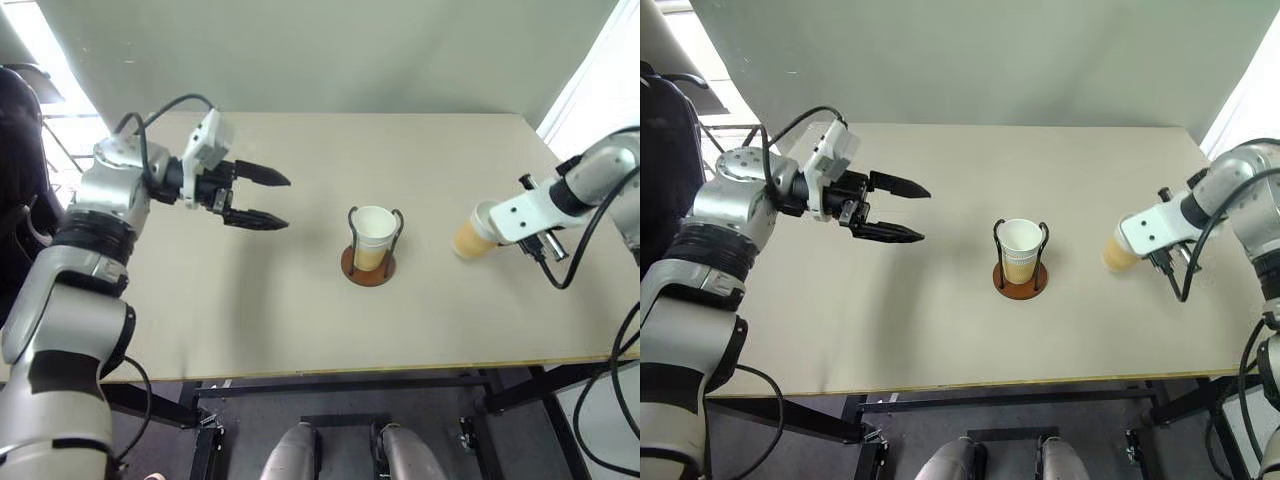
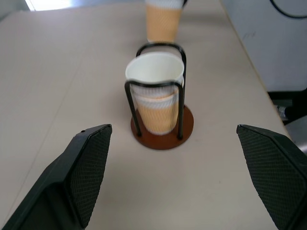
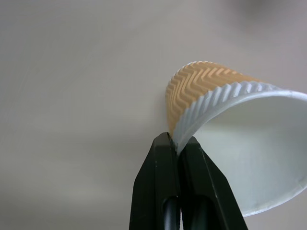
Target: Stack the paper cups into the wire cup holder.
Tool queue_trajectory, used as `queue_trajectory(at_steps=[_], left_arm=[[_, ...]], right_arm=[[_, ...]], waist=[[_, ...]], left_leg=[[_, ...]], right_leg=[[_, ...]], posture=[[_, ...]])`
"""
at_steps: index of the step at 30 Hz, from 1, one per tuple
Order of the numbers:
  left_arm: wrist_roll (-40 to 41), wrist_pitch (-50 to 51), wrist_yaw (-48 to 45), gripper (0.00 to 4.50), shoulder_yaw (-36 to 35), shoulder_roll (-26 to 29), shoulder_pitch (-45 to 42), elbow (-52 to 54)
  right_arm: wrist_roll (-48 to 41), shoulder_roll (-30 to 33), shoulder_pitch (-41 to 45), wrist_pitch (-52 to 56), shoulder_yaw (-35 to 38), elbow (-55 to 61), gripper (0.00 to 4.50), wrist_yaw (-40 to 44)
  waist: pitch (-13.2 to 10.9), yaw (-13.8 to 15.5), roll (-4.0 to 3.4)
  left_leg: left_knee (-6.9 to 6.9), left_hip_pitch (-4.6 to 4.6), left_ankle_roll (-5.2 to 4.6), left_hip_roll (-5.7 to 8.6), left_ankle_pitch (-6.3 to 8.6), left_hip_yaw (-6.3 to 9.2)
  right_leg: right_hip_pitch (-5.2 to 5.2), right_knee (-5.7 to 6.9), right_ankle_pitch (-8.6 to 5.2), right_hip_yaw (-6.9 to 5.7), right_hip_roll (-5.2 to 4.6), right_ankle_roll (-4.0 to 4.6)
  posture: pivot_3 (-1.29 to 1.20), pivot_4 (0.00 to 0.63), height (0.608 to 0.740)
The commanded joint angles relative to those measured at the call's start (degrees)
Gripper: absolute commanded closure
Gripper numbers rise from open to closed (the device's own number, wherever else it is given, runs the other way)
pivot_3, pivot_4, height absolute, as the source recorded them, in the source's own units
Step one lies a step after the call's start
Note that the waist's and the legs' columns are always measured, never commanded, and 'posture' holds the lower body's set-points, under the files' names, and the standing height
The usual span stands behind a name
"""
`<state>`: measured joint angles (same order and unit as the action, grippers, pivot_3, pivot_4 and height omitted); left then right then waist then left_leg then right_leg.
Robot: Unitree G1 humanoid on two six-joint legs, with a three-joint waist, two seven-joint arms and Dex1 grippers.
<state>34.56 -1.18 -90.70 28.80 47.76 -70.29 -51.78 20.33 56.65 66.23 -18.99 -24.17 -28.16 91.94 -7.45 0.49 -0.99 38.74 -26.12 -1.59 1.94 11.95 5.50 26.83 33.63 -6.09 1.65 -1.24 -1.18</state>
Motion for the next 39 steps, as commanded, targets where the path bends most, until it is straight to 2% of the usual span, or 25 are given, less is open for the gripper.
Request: queue_trajectory(at_steps=[1,11,20,33,39], left_arm=[[0.23,-2.50,-1.80,0.00,0.04,0.19,-0.95,-1.18],[-1.40,-6.03,-1.80,0.00,1.68,-2.84,-1.85,-6.66],[-1.84,-8.82,-1.80,0.00,0.09,-5.32,-1.04,-9.94],[-2.76,-10.32,-1.80,0.00,-0.91,-7.03,-1.62,-12.53],[-1.56,-9.55,-1.80,0.00,0.47,-6.17,-3.11,-10.79]], right_arm=[[-0.26,0.33,3.16,0.13,-0.99,2.16,4.49,0.56],[0.16,-2.68,10.91,0.49,-4.31,3.09,4.49,0.56],[-2.85,-4.98,15.70,4.23,-7.05,6.62,4.49,0.56],[-6.21,-6.48,18.23,6.92,-11.28,10.85,4.49,0.56],[-6.88,-7.96,18.90,7.12,-12.29,10.93,4.49,0.56]], waist=[[0.00,0.15,0.00],[0.00,0.22,0.00],[0.00,0.26,0.00],[0.00,0.30,0.00],[0.00,0.14,0.01]], left_leg=[[-0.04,0.00,0.02,0.00,0.01,0.01],[-0.36,-0.06,0.06,-0.01,0.09,0.02],[-0.48,-0.10,0.09,-0.03,0.10,0.03],[-0.46,-0.13,0.13,-0.03,0.08,0.03],[-0.46,-0.12,0.15,-0.03,0.07,0.04]], right_leg=[[0.00,-0.01,0.00,0.00,0.00,0.00],[0.17,-0.11,-0.04,-0.04,-0.01,0.06],[0.25,-0.12,-0.07,-0.09,0.00,0.11],[0.29,-0.08,-0.09,-0.09,-0.01,0.14],[0.37,0.06,-0.11,-0.09,0.00,0.17]], posture=[[0.00,0.150,0.740],[0.00,0.150,0.740],[0.00,0.150,0.740],[0.00,0.150,0.740],[0.00,0.150,0.740]])
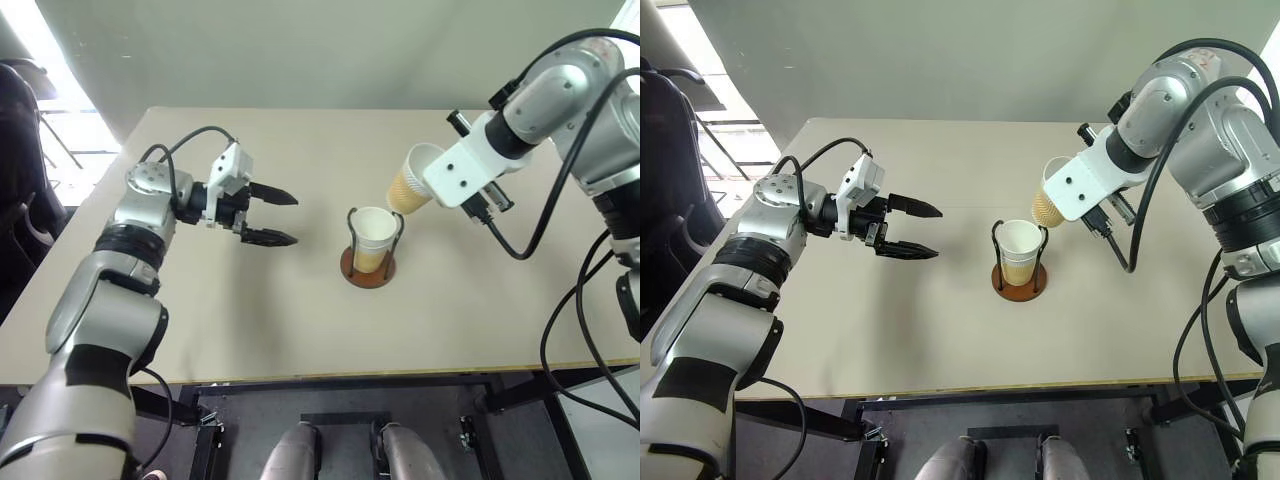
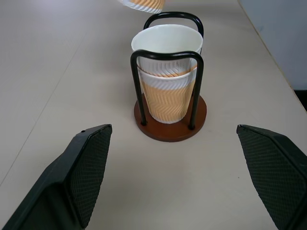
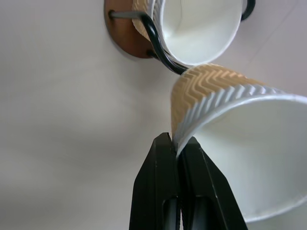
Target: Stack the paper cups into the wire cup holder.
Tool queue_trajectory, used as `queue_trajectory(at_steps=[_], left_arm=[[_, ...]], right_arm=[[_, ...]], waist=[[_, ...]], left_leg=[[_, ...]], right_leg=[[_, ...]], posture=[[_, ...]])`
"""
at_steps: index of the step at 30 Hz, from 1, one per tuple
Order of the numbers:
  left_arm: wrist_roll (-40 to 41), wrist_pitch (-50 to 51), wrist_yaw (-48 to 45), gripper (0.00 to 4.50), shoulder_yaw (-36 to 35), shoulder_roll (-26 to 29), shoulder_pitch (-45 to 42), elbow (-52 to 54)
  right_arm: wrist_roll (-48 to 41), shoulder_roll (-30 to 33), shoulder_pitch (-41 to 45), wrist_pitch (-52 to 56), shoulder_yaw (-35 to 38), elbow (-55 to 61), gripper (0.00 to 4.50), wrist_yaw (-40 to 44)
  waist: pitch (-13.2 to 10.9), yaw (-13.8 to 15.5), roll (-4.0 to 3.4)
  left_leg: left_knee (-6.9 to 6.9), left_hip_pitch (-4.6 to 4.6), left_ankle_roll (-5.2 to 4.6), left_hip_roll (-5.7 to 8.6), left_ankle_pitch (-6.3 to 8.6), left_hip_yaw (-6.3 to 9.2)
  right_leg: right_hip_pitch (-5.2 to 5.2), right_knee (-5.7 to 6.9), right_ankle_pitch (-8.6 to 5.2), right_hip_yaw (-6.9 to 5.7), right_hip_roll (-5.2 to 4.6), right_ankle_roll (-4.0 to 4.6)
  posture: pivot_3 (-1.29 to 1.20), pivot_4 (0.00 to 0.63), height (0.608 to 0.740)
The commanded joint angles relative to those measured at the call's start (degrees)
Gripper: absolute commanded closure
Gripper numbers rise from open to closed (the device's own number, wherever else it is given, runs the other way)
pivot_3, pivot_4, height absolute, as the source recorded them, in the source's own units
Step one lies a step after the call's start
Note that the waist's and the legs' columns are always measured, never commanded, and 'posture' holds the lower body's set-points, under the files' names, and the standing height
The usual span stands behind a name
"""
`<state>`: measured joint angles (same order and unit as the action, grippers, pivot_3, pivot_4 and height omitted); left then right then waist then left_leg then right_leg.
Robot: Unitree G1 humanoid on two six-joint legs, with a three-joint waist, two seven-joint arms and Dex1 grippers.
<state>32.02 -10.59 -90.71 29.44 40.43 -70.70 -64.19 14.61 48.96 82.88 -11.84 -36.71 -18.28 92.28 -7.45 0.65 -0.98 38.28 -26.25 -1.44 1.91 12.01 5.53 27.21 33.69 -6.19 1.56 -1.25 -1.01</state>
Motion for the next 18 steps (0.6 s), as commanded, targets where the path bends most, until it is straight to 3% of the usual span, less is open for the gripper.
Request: queue_trajectory(at_steps=[1,18], left_arm=[[0.98,-0.15,-1.79,0.00,0.31,1.49,-3.17,1.86],[1.87,0.44,-1.79,0.00,4.00,4.25,-8.75,3.09]], right_arm=[[-1.08,-0.49,2.27,-0.16,0.22,0.86,4.49,0.22],[-0.48,-7.04,4.36,0.41,2.49,-1.42,4.49,0.22]], waist=[[0.00,-0.02,0.00],[0.00,-0.29,0.01]], left_leg=[[0.00,0.00,0.02,0.00,-0.01,0.00],[0.01,0.04,0.11,-0.02,-0.08,0.00]], right_leg=[[0.01,0.04,-0.01,0.00,0.00,0.02],[0.11,0.25,-0.13,0.00,0.01,0.20]], posture=[[0.00,0.150,0.740],[0.00,0.150,0.740]])
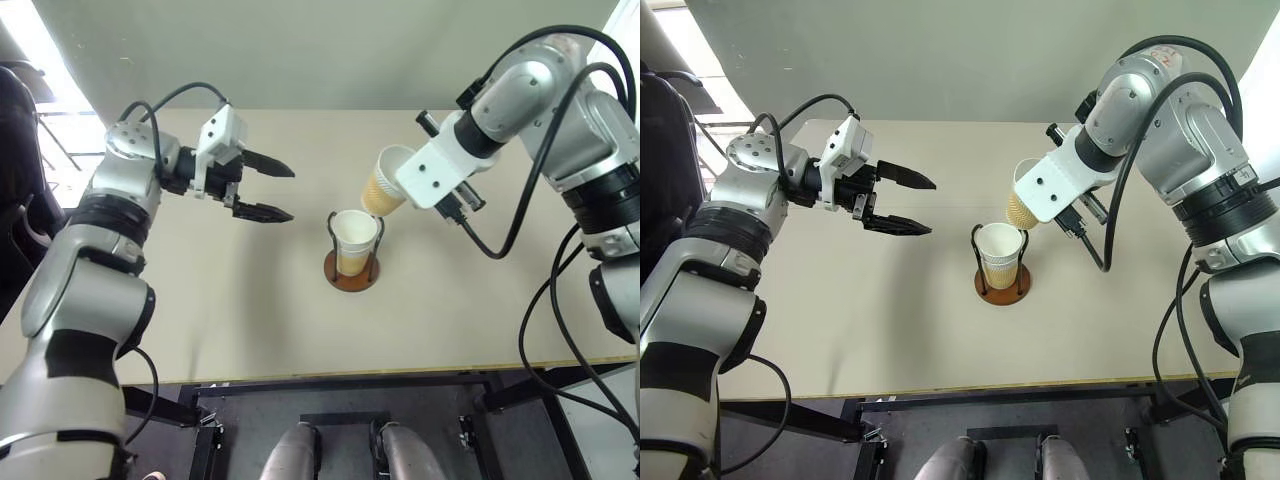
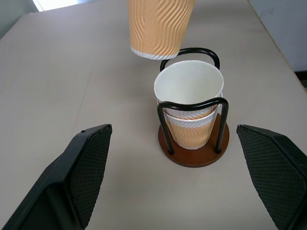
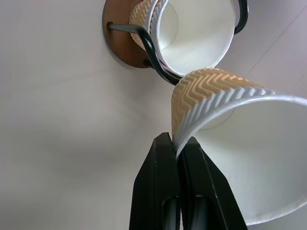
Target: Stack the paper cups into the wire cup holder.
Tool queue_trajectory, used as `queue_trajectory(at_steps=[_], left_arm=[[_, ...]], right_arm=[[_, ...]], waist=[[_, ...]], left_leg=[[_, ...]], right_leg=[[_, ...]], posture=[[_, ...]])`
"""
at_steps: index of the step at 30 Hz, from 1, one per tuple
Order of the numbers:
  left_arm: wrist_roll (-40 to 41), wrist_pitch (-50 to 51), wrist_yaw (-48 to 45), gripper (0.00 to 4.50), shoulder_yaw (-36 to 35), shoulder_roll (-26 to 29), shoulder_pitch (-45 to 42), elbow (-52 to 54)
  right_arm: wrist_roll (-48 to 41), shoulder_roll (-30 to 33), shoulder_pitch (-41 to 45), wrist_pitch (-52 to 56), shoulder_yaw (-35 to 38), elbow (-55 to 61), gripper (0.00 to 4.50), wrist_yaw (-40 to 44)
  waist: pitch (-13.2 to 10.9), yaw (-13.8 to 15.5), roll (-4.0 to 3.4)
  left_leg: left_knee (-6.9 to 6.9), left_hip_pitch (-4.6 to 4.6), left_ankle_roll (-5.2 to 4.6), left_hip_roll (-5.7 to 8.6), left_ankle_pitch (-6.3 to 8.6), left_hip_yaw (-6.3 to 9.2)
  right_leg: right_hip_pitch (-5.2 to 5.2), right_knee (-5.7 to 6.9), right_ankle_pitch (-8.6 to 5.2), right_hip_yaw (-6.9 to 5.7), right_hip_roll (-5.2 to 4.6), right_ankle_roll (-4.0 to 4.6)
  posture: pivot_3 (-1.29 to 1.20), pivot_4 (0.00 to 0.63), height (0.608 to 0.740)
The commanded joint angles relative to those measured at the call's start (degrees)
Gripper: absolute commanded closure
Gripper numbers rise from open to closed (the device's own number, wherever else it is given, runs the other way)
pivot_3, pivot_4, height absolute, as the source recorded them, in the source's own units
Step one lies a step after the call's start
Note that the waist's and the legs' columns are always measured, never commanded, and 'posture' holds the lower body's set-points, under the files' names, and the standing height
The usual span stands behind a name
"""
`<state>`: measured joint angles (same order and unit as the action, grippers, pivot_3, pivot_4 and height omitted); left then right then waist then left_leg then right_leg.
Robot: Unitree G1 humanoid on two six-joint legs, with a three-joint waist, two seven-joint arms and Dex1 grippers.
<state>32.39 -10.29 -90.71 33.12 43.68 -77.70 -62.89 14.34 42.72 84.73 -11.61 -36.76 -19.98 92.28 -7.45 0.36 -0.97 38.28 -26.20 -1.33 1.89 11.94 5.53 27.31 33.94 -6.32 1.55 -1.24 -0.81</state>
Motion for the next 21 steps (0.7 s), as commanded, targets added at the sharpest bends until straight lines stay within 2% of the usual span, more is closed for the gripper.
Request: queue_trajectory(at_steps=[1,11,21], left_arm=[[1.72,0.31,-1.79,0.00,0.51,0.99,-1.79,2.11],[3.59,1.09,-1.79,0.00,2.45,1.27,-1.37,4.38],[3.58,-0.02,-1.79,0.00,3.96,2.23,-0.94,3.46]], right_arm=[[-0.11,-1.00,2.61,0.14,2.65,0.12,4.49,0.22],[1.37,-2.78,4.45,-0.69,4.39,-2.75,4.49,-0.22],[-3.25,-0.80,3.29,4.40,3.46,3.04,4.49,0.22]], waist=[[0.00,0.02,0.00],[0.00,0.17,0.00],[0.00,0.17,0.00]], left_leg=[[0.00,0.00,0.00,0.00,0.00,0.00],[0.00,-0.15,0.02,0.00,-0.01,0.01],[0.00,-0.18,0.07,0.00,-0.03,0.03]], right_leg=[[0.00,0.00,0.00,0.00,0.00,0.00],[0.15,0.02,-0.01,-0.03,0.00,0.01],[0.16,0.01,-0.01,-0.04,0.00,0.02]], posture=[[0.00,0.150,0.740],[0.00,0.150,0.740],[0.00,0.150,0.740]])
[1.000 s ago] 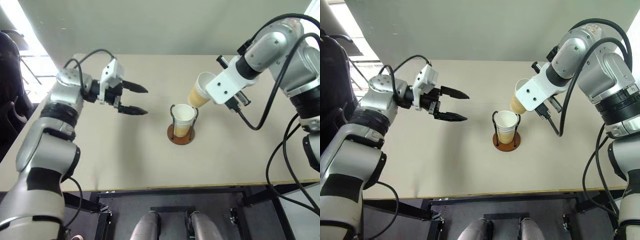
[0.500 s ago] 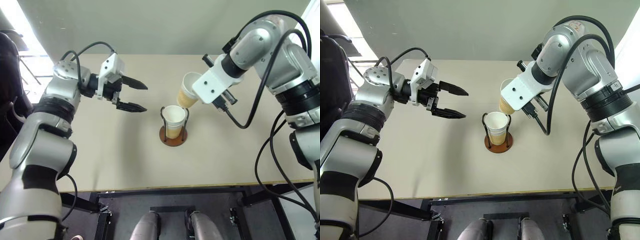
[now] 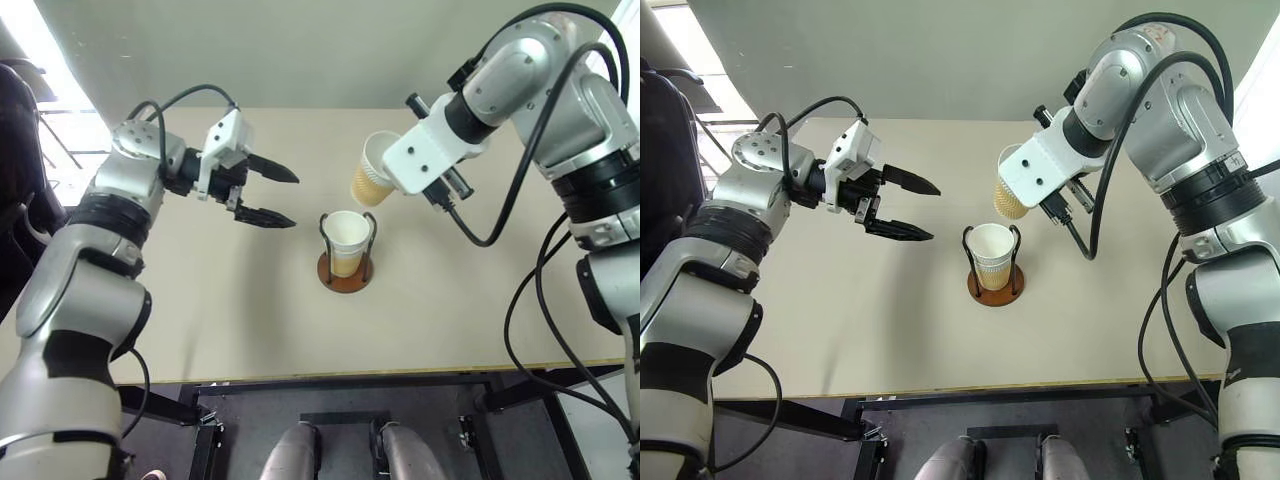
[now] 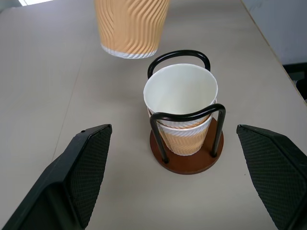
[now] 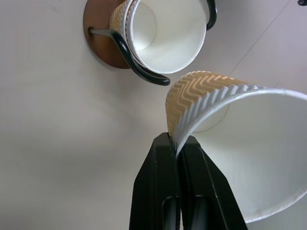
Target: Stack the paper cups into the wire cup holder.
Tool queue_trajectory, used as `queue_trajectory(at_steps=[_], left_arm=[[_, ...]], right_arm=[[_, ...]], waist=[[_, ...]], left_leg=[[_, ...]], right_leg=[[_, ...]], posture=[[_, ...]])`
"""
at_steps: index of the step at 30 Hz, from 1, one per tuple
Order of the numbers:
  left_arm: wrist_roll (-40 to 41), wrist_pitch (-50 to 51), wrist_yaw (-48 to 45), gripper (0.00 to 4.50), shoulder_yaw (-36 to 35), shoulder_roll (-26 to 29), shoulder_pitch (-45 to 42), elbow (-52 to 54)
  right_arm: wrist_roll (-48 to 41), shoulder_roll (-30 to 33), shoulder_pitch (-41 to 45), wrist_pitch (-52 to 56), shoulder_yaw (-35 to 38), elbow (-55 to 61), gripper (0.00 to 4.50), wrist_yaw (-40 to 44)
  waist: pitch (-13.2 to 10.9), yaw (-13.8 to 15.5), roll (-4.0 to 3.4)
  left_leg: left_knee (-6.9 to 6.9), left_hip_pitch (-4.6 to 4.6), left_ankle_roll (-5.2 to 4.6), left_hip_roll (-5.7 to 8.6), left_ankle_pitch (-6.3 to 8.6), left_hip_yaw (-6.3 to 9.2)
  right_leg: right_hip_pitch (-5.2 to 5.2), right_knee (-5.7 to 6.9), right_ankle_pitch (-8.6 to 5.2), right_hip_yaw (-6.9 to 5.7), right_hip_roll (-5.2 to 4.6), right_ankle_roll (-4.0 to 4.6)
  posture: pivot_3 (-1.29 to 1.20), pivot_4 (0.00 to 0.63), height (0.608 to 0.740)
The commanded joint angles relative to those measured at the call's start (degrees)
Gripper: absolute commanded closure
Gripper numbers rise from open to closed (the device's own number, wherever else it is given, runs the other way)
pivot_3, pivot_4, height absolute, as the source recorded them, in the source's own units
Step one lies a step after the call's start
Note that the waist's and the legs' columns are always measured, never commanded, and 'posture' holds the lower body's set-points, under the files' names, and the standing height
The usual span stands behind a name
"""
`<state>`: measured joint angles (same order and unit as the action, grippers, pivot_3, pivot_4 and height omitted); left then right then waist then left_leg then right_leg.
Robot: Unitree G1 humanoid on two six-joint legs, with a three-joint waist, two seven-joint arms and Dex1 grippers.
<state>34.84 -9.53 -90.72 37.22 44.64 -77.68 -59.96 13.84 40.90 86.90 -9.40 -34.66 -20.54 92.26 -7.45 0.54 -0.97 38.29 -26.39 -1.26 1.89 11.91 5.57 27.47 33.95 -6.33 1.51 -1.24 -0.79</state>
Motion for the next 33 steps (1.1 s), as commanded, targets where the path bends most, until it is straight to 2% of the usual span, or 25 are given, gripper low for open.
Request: queue_trajectory(at_steps=[1,15,33], left_arm=[[1.06,-0.88,-1.78,0.00,-0.07,1.31,-0.98,0.41],[0.27,-2.92,-1.78,0.00,-0.01,2.26,0.10,-1.44],[1.52,-1.59,-1.78,0.00,0.32,3.58,0.77,0.51]], right_arm=[[-3.21,1.16,1.04,2.85,1.18,4.21,4.49,0.24],[-4.44,-1.24,-1.68,6.41,0.52,8.32,4.49,0.24],[-2.88,-1.75,-5.38,4.46,0.52,8.69,4.49,0.24]], waist=[[0.00,-0.05,0.00],[0.01,-0.11,0.02],[0.03,-0.04,0.05]], left_leg=[[0.00,0.00,0.00,0.00,0.00,0.00],[0.02,-0.01,0.07,-0.02,-0.05,0.07],[0.07,-0.01,0.11,-0.01,-0.09,0.09]], right_leg=[[0.00,0.00,0.00,0.00,0.00,0.00],[0.01,0.07,-0.04,-0.05,0.01,0.07],[0.02,0.14,-0.04,-0.12,0.04,0.10]], posture=[[0.00,0.150,0.740],[0.00,0.150,0.740],[0.00,0.150,0.740]])
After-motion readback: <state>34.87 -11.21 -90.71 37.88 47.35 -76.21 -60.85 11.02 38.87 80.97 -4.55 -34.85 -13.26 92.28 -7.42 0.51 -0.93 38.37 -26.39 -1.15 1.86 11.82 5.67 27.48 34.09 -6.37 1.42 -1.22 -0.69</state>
